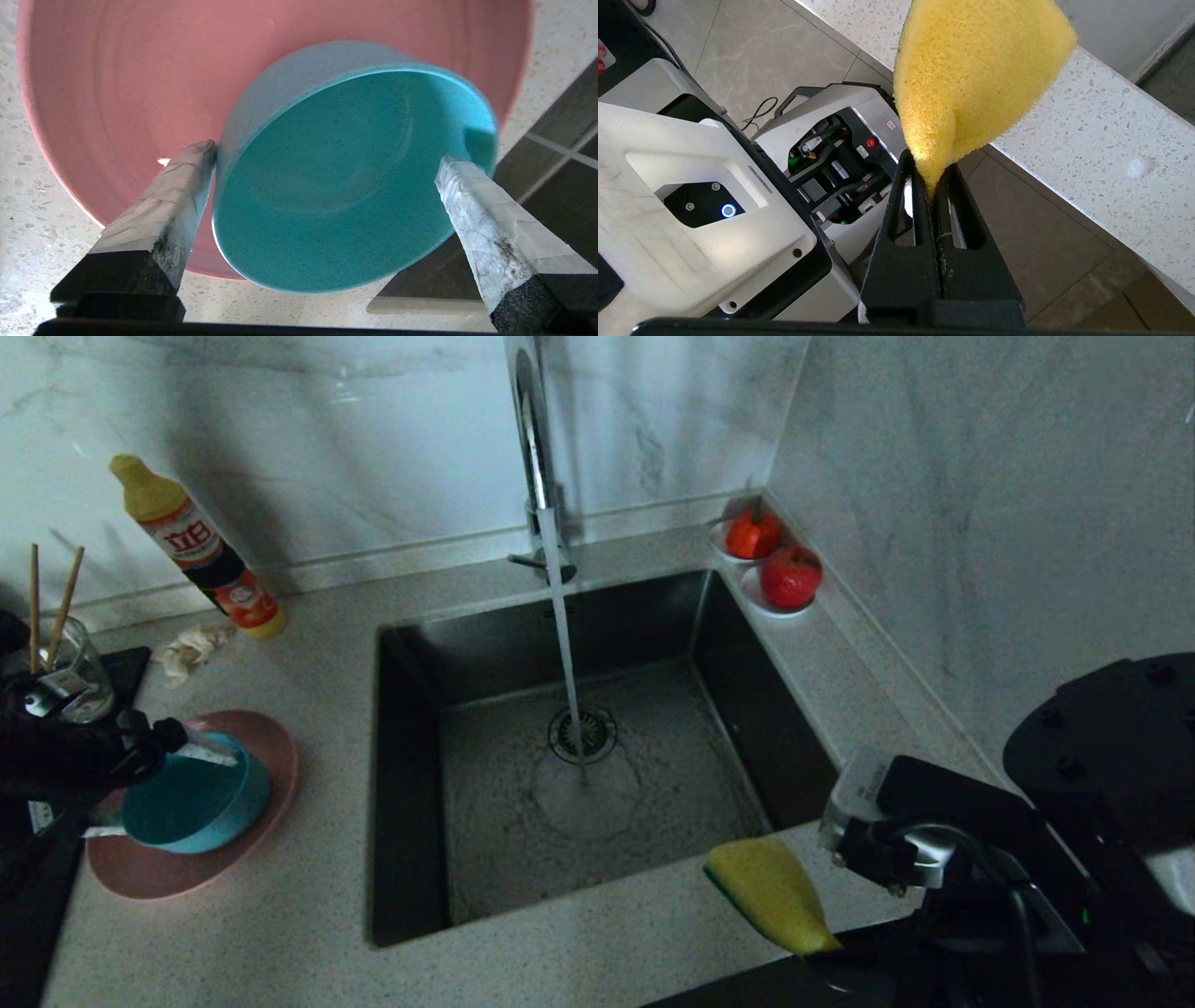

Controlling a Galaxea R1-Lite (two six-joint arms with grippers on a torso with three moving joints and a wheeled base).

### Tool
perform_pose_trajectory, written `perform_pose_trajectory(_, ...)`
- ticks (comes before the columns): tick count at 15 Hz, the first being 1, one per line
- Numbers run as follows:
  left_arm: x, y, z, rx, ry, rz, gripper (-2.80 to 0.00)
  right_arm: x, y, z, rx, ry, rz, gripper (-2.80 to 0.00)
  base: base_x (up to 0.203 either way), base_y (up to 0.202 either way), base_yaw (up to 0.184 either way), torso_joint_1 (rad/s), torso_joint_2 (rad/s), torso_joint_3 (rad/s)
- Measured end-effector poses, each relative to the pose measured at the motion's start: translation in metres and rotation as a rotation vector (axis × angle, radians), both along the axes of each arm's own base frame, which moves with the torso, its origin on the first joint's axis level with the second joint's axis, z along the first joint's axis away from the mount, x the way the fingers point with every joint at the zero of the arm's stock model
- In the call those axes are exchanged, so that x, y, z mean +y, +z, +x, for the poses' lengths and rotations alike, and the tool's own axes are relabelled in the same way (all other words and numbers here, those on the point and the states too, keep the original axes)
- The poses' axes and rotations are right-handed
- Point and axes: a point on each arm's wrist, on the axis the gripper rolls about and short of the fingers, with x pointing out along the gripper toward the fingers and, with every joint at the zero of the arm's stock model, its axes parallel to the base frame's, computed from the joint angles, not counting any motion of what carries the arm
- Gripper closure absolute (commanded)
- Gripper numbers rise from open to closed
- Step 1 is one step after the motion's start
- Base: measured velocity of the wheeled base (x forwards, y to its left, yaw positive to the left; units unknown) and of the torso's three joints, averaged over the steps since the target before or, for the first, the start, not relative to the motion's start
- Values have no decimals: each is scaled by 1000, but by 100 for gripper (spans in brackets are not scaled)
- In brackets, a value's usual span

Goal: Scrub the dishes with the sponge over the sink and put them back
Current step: Pick up a bowl and the sponge

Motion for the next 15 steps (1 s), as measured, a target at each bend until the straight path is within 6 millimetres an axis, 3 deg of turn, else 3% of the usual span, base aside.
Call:
perform_pose_trajectory(8, 4, 17, -3, -1, 69, 134, -280, 0, 1, 0, -2, -2, 2, 0, 0, 0, 0, 0, 0, 0)
perform_pose_trajectory(15, 11, 5, 11, 34, 73, 159, -280, -1, 0, -1, 0, -3, -1, 0, 0, 0, 0, 0, 0, 0)
